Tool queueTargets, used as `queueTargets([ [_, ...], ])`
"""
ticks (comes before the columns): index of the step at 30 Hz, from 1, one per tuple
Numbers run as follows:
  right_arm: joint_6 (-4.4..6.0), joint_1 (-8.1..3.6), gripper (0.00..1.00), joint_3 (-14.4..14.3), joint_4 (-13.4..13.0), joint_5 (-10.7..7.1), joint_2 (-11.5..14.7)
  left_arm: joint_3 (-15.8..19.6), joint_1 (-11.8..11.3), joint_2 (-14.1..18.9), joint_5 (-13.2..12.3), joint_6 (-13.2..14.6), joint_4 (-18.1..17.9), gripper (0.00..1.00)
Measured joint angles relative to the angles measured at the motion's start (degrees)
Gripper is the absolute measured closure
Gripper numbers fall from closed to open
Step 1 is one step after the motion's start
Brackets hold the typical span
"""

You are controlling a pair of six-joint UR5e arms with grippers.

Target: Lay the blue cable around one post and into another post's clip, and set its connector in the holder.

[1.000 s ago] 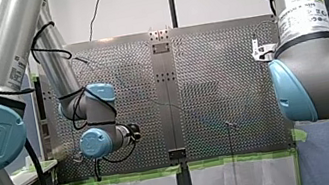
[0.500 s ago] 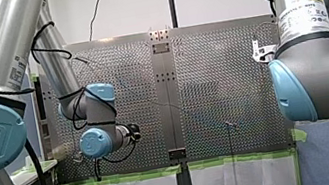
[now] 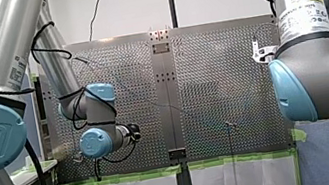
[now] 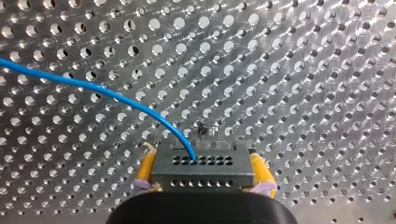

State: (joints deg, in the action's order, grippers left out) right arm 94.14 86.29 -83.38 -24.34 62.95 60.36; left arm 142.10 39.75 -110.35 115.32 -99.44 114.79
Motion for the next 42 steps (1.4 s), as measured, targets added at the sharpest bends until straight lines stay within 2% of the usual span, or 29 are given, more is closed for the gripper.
queueTargets([
  [11, 0.63, -0.09, 1.00, 0.00, -1.16, -0.25, -0.06, 0.00, 0.00, -0.04, -0.06, -0.05, 0.07, 0.00],
  [30, 0.87, -0.06, 1.00, -0.01, -2.18, -0.36, -0.39, -0.01, 0.00, 0.02, -0.06, -0.05, 0.04, 0.00],
  [42, 1.62, 0.19, 1.00, 0.01, -3.22, -0.47, -0.60, -0.39, 0.00, -0.01, -0.06, -0.05, 0.62, 0.00],
])
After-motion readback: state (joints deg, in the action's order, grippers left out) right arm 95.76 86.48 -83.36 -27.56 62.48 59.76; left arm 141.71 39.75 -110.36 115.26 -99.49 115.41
